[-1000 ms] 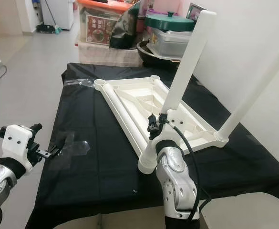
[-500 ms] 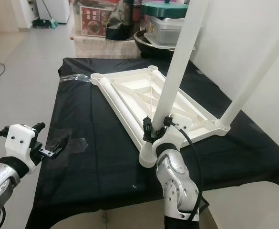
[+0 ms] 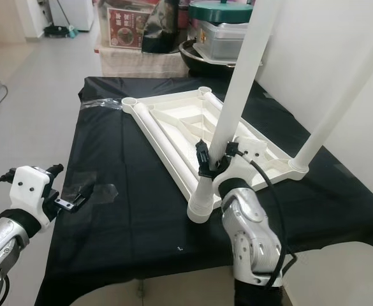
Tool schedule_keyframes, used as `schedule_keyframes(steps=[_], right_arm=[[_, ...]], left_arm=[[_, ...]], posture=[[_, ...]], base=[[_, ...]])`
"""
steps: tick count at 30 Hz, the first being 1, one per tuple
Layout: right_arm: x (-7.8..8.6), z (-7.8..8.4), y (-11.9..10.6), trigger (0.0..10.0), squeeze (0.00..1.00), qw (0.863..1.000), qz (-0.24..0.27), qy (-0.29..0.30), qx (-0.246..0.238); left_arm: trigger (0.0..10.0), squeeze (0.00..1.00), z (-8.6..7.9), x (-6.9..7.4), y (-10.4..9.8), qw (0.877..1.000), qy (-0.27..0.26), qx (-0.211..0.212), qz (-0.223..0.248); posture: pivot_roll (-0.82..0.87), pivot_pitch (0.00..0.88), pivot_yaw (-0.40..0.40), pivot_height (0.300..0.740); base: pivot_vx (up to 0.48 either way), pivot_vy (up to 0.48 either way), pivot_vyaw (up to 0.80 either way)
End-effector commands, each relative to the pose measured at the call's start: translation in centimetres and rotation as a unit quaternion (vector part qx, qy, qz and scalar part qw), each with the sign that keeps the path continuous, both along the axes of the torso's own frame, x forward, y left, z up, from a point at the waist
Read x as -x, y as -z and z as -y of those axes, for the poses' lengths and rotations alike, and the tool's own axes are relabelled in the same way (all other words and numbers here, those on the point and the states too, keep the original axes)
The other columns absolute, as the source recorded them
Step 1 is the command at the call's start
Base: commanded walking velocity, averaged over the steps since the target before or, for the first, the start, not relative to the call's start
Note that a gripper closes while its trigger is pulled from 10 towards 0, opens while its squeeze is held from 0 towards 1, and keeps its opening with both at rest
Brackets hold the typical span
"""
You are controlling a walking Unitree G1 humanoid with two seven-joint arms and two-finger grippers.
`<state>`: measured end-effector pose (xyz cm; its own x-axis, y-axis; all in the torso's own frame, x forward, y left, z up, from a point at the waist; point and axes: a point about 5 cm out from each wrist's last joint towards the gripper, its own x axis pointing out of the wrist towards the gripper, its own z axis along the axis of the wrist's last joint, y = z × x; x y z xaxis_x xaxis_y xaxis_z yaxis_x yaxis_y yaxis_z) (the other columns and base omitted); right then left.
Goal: Building children table
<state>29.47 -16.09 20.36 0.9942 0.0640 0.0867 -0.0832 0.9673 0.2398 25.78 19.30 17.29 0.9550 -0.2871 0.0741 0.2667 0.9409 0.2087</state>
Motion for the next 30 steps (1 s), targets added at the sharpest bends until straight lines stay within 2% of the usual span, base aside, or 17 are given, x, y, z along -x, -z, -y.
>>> schedule_keyframes(steps=[1,6,9,11,13,16,20,24,30], right_arm=[[0.0,0.4,-0.5,10.0,0.0,1.0,0.008,-0.023,0.01],[0.0,0.6,-0.6,10.0,0.0,0.999,0.011,-0.045,0.018],[-0.5,1.4,-1.0,10.0,0.0,0.996,0.014,-0.089,0.028],[-0.5,1.4,-1.0,10.0,0.0,0.996,0.014,-0.089,0.028],[-1.3,2.3,-1.6,10.0,0.0,0.989,0.021,-0.14,0.038],[-2.2,3.1,-2.0,10.0,0.0,0.983,0.027,-0.175,0.053],[-2.5,3.3,-2.1,10.0,0.0,0.981,0.027,-0.184,0.059],[-4.6,5.3,-2.1,10.0,0.0,0.97,0.017,-0.218,0.106],[-5.7,6.9,-2.5,10.0,0.0,0.964,0.014,-0.235,0.123]], left_arm=[[10.0,0.0,0.4,-0.1,0.4,1.0,0.008,0.009,-0.006],[10.0,0.0,0.4,-0.1,0.4,1.0,0.01,0.01,-0.007],[10.0,0.0,0.5,-0.1,0.4,1.0,0.013,0.01,-0.007],[10.0,0.0,0.5,-0.1,0.4,1.0,0.013,0.01,-0.007],[10.0,0.0,0.7,-0.2,0.4,1.0,0.016,0.01,-0.007],[10.0,0.0,0.8,-0.3,0.4,1.0,0.018,0.009,-0.007],[10.0,0.0,0.9,-0.3,0.4,1.0,0.019,0.009,-0.006],[10.0,0.0,0.9,-0.4,0.4,1.0,0.019,0.008,-0.005],[10.0,0.0,0.8,-0.4,0.4,1.0,0.018,0.006,-0.004]], posture=[[0.02,0.0,-0.096,0.74],[0.02,0.0,-0.093,0.74],[0.02,0.0,-0.091,0.74],[0.02,0.0,-0.091,0.74],[0.02,0.0,-0.092,0.74],[0.03,0.0,-0.095,0.74],[0.03,0.0,-0.095,0.74],[0.05,0.0,-0.106,0.74],[0.05,0.0,-0.106,0.74]], base=[[0.0,0.0,0.0],[0.0,0.0,0.0],[0.0,0.0,0.0],[0.0,0.0,0.0],[0.0,0.0,0.0],[0.0,0.0,0.0],[0.0,0.0,0.0],[0.0,0.0,0.0],[0.0,0.0,0.0]])
